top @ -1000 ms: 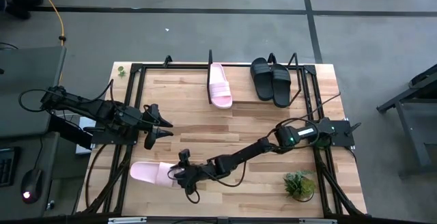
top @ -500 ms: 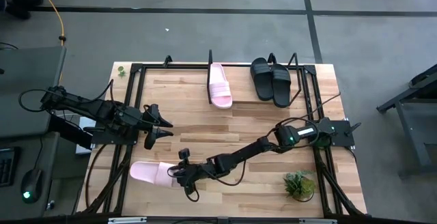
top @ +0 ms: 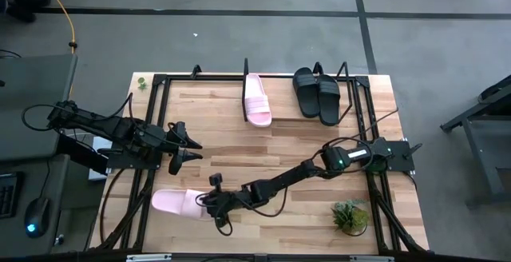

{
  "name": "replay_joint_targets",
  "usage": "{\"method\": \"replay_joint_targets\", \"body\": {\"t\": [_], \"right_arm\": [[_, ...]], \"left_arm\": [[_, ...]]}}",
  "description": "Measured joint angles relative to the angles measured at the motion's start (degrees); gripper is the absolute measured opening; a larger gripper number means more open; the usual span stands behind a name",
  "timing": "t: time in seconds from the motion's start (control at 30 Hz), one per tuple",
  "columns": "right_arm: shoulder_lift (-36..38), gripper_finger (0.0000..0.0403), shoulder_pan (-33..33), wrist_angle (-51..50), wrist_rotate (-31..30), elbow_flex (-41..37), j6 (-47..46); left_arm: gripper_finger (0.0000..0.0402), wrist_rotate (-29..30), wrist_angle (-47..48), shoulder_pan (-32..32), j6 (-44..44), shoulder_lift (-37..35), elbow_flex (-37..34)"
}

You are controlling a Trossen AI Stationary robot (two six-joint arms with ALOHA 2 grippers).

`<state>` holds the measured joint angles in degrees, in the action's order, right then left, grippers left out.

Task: Pick and place slides into the shelf
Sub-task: Put the pink slides on the shelf

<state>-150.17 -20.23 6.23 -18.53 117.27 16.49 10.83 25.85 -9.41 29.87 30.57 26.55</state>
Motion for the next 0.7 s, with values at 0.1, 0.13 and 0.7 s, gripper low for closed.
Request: {"method": "replay_joint_targets", "body": {"t": [0.1, 0.13, 0.7], "right_arm": [[0.0, 0.0002, 0.0, -0.4, 0.0, 0.0, 0.0], [0.0, 0.0002, 0.0, -0.4, 0.0, 0.0, 0.0], [2.5, 0.0000, 0.0, -6.6, -3.5, 0.0, -1.8]], "left_arm": [[0.0168, 0.1, 0.0, 0.0, 0.0, 0.0, 0.0], [0.0168, 0.1, 0.0, 0.0, 0.0, 0.0, 0.0], [0.0168, 0.4, 0.0, 0.0, 0.0, 0.0, 0.0]]}}
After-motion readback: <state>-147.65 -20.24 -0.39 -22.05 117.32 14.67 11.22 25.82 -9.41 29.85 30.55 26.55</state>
